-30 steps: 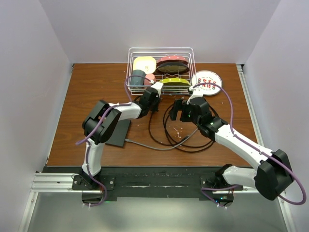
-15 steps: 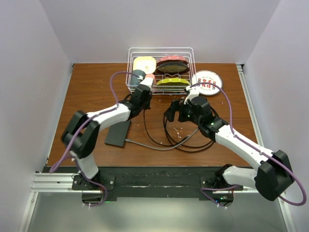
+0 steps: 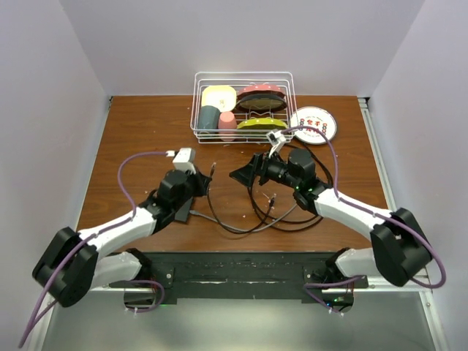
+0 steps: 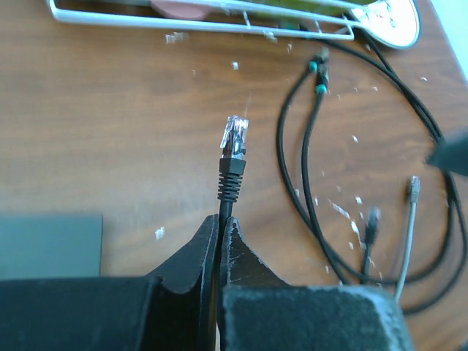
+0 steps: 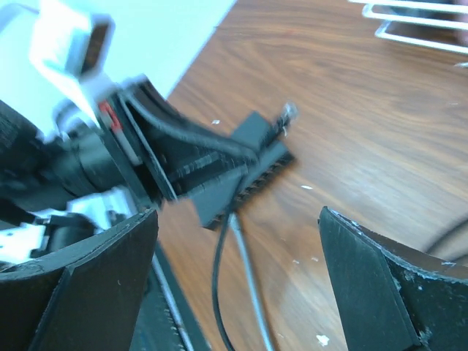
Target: Insert the plug into the switch port
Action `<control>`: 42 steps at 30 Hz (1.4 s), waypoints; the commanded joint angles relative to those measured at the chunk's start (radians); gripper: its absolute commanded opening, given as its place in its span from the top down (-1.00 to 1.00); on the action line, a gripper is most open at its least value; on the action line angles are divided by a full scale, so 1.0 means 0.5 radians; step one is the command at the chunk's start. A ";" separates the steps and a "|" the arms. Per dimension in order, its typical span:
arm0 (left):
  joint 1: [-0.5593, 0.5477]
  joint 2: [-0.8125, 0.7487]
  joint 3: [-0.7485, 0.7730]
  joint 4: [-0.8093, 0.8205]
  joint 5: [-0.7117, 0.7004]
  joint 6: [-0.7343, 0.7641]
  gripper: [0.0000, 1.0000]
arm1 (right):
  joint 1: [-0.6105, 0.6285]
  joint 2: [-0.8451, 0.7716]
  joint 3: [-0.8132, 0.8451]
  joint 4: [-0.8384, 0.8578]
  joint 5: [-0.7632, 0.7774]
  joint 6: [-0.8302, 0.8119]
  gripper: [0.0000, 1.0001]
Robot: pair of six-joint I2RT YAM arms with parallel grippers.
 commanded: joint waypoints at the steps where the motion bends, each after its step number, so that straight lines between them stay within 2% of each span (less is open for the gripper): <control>1: 0.007 -0.257 -0.286 0.537 0.085 -0.265 1.00 | 0.002 0.129 -0.073 0.570 -0.215 0.292 -0.86; 7: 0.004 -0.438 -0.388 0.559 0.100 -0.292 1.00 | 0.082 0.320 -0.095 0.886 -0.264 0.455 -0.74; 10: 0.007 -0.459 -0.406 0.577 0.109 -0.317 1.00 | 0.161 0.430 -0.068 0.978 -0.233 0.492 -0.71; 14: 0.007 -0.469 -0.394 0.565 0.143 -0.320 1.00 | 0.220 0.626 -0.018 1.150 -0.236 0.606 -0.53; 19: 0.004 -0.484 -0.391 0.528 0.152 -0.302 1.00 | 0.272 0.780 0.055 1.343 -0.221 0.716 -0.49; 26: 0.004 -0.499 -0.397 0.519 0.158 -0.283 1.00 | 0.269 0.845 0.104 1.350 -0.111 0.738 -0.40; 29: 0.007 -0.506 -0.406 0.513 0.180 -0.286 1.00 | 0.272 0.879 0.160 1.298 -0.101 0.738 -0.22; 31: 0.004 -0.509 -0.409 0.519 0.180 -0.283 1.00 | 0.272 0.897 0.178 1.334 -0.071 0.780 -0.02; 35: 0.004 -0.539 -0.403 0.501 0.183 -0.277 1.00 | 0.269 0.967 0.242 1.276 -0.062 0.796 0.09; 38: 0.004 -0.561 -0.406 0.495 0.180 -0.274 1.00 | 0.269 0.971 0.239 1.310 -0.049 0.802 0.39; 41: 0.004 -0.576 -0.412 0.491 0.204 -0.280 1.00 | 0.269 0.968 0.239 1.301 -0.040 0.799 0.49; 42: 0.004 -0.579 -0.409 0.491 0.213 -0.283 1.00 | 0.272 0.965 0.236 1.304 -0.037 0.802 0.69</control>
